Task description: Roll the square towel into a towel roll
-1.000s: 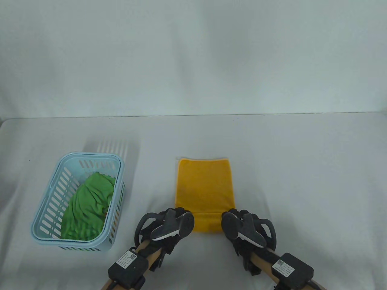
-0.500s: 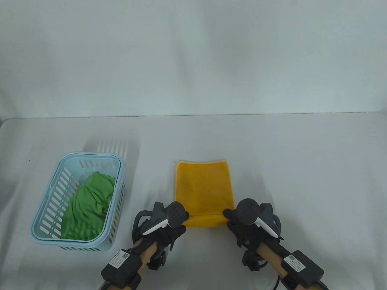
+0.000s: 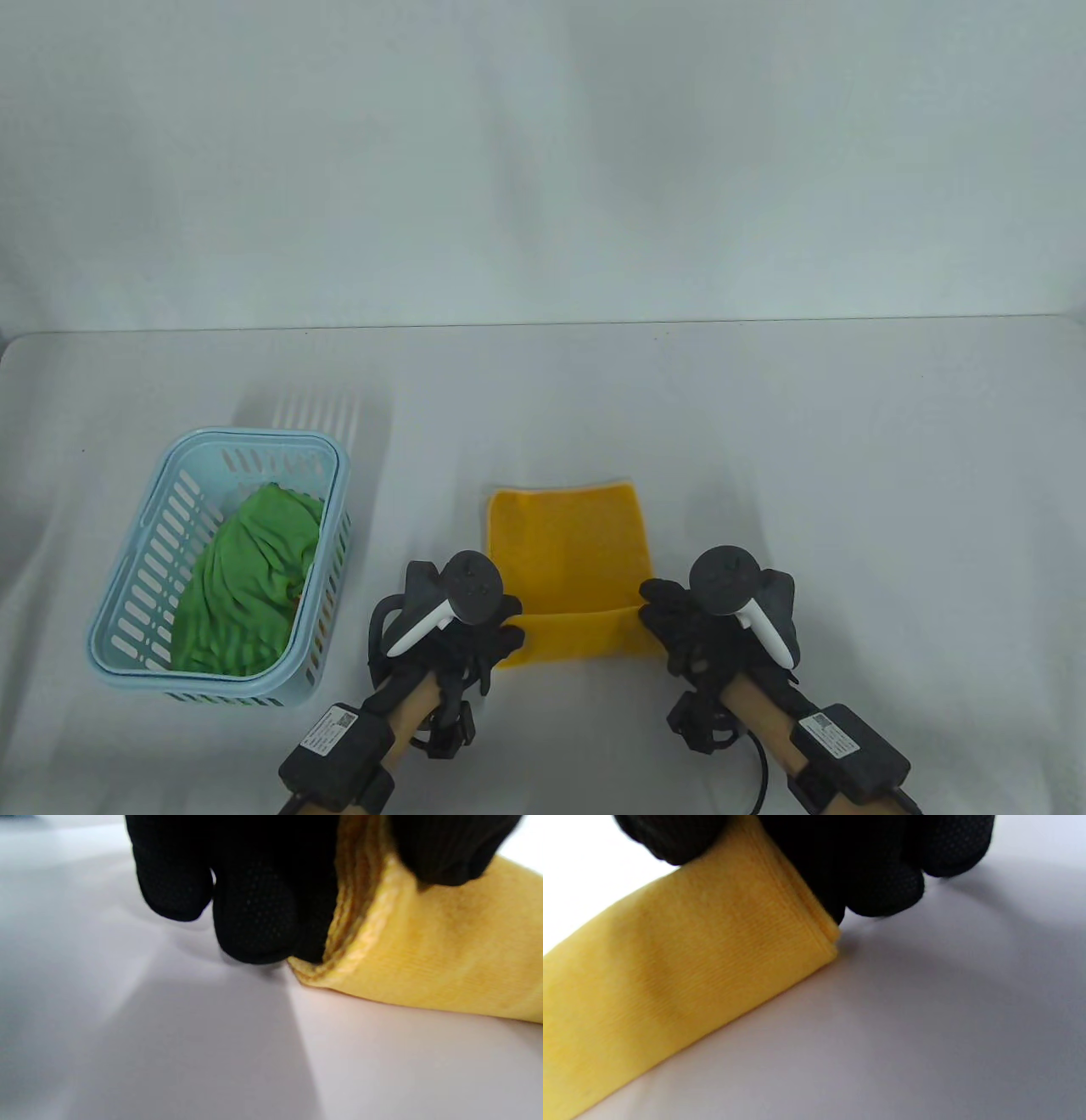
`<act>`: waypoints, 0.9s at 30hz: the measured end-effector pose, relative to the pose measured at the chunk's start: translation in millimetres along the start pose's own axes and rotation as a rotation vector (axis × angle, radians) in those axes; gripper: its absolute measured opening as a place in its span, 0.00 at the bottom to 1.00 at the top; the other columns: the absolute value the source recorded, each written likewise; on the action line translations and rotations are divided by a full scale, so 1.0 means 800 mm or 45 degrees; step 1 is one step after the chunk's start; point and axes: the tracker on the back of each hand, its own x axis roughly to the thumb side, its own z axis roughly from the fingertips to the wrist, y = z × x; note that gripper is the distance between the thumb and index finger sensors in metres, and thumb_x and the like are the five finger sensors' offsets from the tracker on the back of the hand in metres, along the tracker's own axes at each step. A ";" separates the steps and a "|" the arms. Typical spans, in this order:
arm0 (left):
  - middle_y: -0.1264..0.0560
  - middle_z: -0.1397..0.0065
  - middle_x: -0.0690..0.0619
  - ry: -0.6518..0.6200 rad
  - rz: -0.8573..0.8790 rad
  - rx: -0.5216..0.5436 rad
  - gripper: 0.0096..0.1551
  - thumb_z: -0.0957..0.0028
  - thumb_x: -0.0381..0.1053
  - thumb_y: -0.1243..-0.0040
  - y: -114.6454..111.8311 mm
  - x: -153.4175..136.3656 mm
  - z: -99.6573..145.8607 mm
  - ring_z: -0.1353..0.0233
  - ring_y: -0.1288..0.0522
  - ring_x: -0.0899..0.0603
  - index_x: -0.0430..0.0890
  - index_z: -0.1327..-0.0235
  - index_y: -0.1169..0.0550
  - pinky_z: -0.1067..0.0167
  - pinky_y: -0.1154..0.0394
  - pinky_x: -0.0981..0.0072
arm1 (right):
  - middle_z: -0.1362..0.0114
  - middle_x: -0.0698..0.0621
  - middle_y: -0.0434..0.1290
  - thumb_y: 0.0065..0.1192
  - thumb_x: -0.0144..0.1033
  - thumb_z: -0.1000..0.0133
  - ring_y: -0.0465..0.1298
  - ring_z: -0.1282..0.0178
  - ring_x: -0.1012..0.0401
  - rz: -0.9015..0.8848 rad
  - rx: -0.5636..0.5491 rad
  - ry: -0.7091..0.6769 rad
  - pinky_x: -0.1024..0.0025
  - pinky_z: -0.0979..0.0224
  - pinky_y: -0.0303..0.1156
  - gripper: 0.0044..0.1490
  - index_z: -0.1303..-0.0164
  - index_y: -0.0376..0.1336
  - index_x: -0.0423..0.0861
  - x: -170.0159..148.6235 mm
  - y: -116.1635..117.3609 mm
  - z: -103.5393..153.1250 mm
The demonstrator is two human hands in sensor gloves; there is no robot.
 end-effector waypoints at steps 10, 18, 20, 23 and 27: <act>0.21 0.37 0.59 0.117 0.010 0.057 0.39 0.60 0.65 0.42 0.004 -0.018 -0.004 0.43 0.17 0.49 0.57 0.32 0.28 0.34 0.26 0.49 | 0.39 0.54 0.78 0.58 0.57 0.59 0.76 0.40 0.51 -0.042 -0.010 0.022 0.48 0.33 0.69 0.39 0.36 0.63 0.57 -0.007 -0.008 -0.004; 0.25 0.29 0.57 0.113 -0.057 0.158 0.44 0.63 0.68 0.42 0.015 -0.014 0.004 0.35 0.19 0.46 0.57 0.28 0.32 0.32 0.27 0.46 | 0.35 0.53 0.76 0.60 0.57 0.59 0.74 0.35 0.51 0.023 -0.060 -0.007 0.46 0.32 0.67 0.41 0.34 0.61 0.57 0.001 -0.012 0.002; 0.26 0.28 0.56 0.099 -0.090 0.194 0.48 0.64 0.69 0.40 0.018 -0.008 0.008 0.35 0.19 0.45 0.56 0.27 0.33 0.32 0.27 0.46 | 0.35 0.53 0.75 0.60 0.57 0.59 0.74 0.35 0.50 0.039 -0.078 -0.035 0.46 0.31 0.67 0.41 0.34 0.60 0.57 0.006 -0.014 0.005; 0.27 0.27 0.56 0.041 -0.189 0.258 0.50 0.66 0.70 0.39 0.022 0.007 0.016 0.33 0.20 0.45 0.56 0.26 0.34 0.31 0.27 0.45 | 0.32 0.53 0.73 0.62 0.58 0.60 0.72 0.32 0.50 0.065 -0.102 -0.103 0.45 0.30 0.65 0.43 0.33 0.59 0.58 0.017 -0.016 0.012; 0.30 0.24 0.57 -0.108 -0.290 0.253 0.50 0.66 0.69 0.38 0.019 0.029 0.023 0.29 0.24 0.45 0.59 0.26 0.36 0.29 0.30 0.44 | 0.28 0.55 0.68 0.64 0.58 0.61 0.67 0.27 0.50 0.168 -0.098 -0.245 0.44 0.27 0.62 0.46 0.31 0.56 0.59 0.037 -0.010 0.025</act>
